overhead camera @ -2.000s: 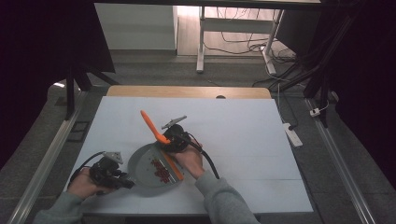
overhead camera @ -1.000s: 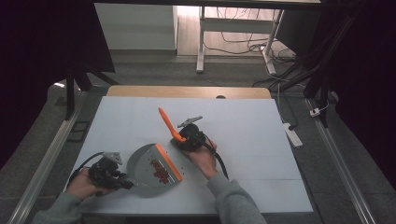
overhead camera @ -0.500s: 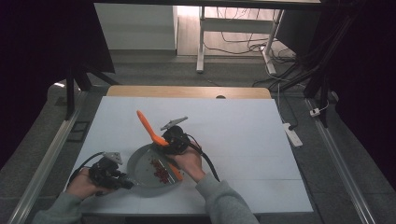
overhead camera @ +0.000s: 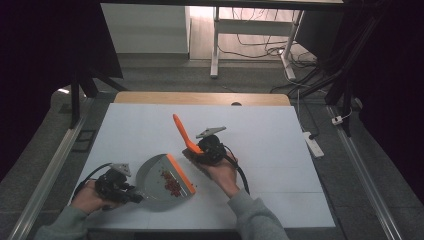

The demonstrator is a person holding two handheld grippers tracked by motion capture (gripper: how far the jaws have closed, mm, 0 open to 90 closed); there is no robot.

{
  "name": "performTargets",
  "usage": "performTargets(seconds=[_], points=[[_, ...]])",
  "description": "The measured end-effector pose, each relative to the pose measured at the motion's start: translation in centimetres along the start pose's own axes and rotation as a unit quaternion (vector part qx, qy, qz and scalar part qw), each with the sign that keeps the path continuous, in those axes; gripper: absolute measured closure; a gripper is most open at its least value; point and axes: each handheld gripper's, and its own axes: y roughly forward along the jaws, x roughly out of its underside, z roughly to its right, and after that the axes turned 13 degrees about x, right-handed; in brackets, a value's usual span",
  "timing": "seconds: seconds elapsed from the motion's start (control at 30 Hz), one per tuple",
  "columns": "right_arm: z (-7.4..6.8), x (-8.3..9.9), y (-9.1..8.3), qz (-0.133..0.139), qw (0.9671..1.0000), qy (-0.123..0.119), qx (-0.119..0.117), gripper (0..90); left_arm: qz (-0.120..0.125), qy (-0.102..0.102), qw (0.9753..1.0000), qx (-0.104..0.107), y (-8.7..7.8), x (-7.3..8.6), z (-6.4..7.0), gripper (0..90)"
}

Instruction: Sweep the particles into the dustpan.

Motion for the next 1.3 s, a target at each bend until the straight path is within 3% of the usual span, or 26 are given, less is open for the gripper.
performTargets(seconds=[0.23, 0.67, 0.8, 0.97, 1.1, 1.2, 1.3], points=[[0.7, 1.3, 0.2, -0.009, 0.9999, 0.009, 0.006, 70.7, -0.003, 0.001, 1.0, 0.0, 0.1, 0.0, 0.1, 61.7], [-0.6, 1.8, 0.7, -0.016, 0.9999, 0.0, -0.001, 70.8, -0.007, 0.006, 1.0, -0.003, 0.1, 0.1, 0.4, 61.7], [-1.6, 1.7, 0.9, -0.014, 0.9998, -0.005, -0.009, 70.8, -0.008, 0.007, 0.9999, -0.003, 0.2, 0.1, 0.4, 61.7], [-3.8, 1.4, 1.4, -0.01, 0.9995, -0.016, -0.024, 70.8, -0.006, 0.007, 1.0, -0.004, 0.2, 0.0, 0.5, 61.8], [-5.0, 1.0, 1.4, 0.003, 0.9979, 0.015, -0.063, 70.8, -0.003, 0.006, 1.0, -0.006, 0.2, 0.1, 0.5, 61.8], [-5.7, 0.7, 1.3, 0.011, 0.9955, 0.025, -0.09, 70.8, 0.001, 0.006, 1.0, -0.008, 0.3, 0.2, 0.6, 61.7], [-5.4, 0.3, 0.8, 0.026, 0.9954, 0.026, -0.088, 70.8, 0.002, 0.004, 1.0, -0.007, 0.6, 0.5, 0.5, 61.8]])
